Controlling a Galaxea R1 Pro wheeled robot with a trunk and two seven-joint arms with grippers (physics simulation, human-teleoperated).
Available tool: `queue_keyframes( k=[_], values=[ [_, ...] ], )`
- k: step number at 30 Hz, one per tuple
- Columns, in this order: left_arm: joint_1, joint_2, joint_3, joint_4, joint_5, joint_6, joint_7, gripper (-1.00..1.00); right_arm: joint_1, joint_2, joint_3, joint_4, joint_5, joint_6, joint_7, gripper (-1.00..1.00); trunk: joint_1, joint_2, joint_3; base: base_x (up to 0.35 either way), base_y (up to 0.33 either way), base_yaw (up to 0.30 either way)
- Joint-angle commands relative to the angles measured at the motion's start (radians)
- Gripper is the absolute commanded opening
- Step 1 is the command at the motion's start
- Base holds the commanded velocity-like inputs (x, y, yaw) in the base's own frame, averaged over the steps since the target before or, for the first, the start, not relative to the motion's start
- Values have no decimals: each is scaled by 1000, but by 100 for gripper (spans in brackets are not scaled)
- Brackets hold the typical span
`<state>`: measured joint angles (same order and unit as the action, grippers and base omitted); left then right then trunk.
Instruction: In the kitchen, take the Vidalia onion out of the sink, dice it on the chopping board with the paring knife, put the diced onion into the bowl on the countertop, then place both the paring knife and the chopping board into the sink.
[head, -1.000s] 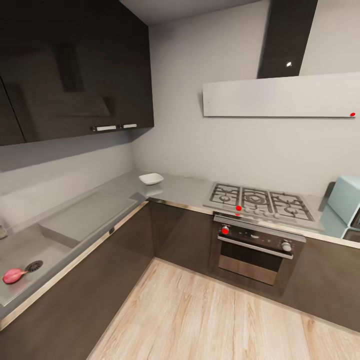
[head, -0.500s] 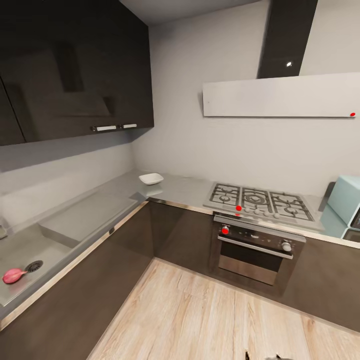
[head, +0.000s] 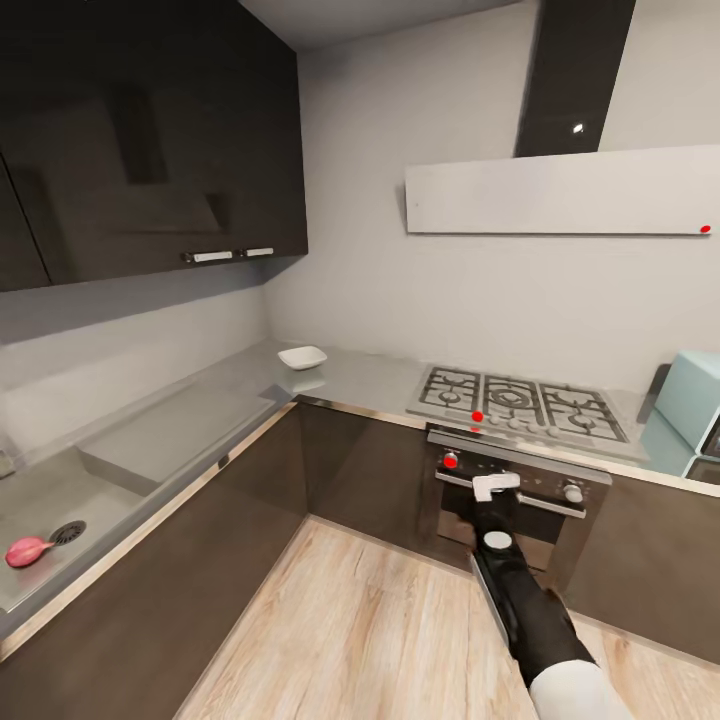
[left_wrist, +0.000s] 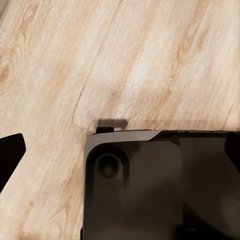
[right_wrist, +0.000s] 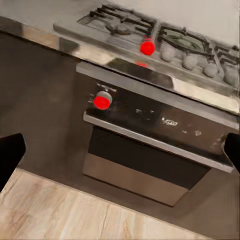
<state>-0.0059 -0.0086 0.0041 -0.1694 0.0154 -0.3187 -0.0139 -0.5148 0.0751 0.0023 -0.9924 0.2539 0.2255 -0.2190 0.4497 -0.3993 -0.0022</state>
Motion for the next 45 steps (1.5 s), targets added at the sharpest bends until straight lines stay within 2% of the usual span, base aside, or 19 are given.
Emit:
queue_keyframes(
  k=[1,3,4,5,7,10,11,12,13,15,16,18,21,22,25,28,30,45],
  values=[
    [0,0,1,0,2,-3,-1,100,-36,4,0,0,11,30,-1,100,0,-1,-1,0,0,0],
    [0,0,1,0,2,-3,-1,100,-114,18,0,3,13,70,-1,100,0,-1,-1,0,0,0],
    [0,0,1,1,2,-2,-1,100,-175,33,0,13,14,103,-1,100,0,-1,-1,0,0,0],
    [0,0,1,1,2,-2,-1,100,-197,38,0,19,15,113,-1,100,0,-1,-1,0,0,0],
    [0,1,1,2,3,-2,-1,100,-328,55,0,90,15,155,0,100,0,-1,-1,0,0,0],
    [0,2,0,2,3,-2,-1,100,-550,80,-1,289,16,175,-2,100,0,-1,-1,0,0,0],
    [0,2,0,2,3,-2,-1,100,-634,89,-1,371,16,177,-2,100,0,-1,-1,0,0,0],
    [0,2,-1,2,3,-2,-1,100,-756,96,-2,485,15,179,-6,100,0,-1,-1,0,0,0],
    [0,2,-1,2,3,-3,-1,100,-827,99,-3,545,13,180,-13,100,0,-1,-1,0,0,0],
    [0,2,-1,2,3,-6,-1,100,-928,99,-5,615,11,183,-32,100,0,-1,-1,0,0,0],
    [0,2,-2,3,3,-7,-1,100,-958,99,-8,633,9,184,-42,100,0,-1,-1,0,0,0],
    [0,-1,-4,3,3,-7,-1,100,-983,99,-14,649,-3,185,-53,100,0,-1,-1,0,0,0],
    [0,-5,-5,4,3,-6,-1,100,-1003,98,-45,672,-52,184,-60,100,0,-1,-1,0,0,0],
    [0,-6,-5,4,3,-5,-1,100,-1005,96,-56,716,-69,178,-59,100,0,-1,-1,0,-53,0],
    [0,-7,-3,4,3,-4,0,100,-1003,88,-63,813,-83,153,-57,100,0,-1,-1,30,-115,0],
    [0,-7,-3,4,3,-3,0,100,-1001,86,-65,882,-89,91,-62,100,0,-1,-1,104,-162,36],
    [0,-7,-3,4,3,-2,0,100,-1001,85,-66,891,-89,79,-62,100,0,-1,-1,142,-183,156],
    [0,-6,-2,4,3,-4,0,100,-1001,81,-67,906,-90,65,-60,100,0,-1,-12,179,-126,257]
  ],
)
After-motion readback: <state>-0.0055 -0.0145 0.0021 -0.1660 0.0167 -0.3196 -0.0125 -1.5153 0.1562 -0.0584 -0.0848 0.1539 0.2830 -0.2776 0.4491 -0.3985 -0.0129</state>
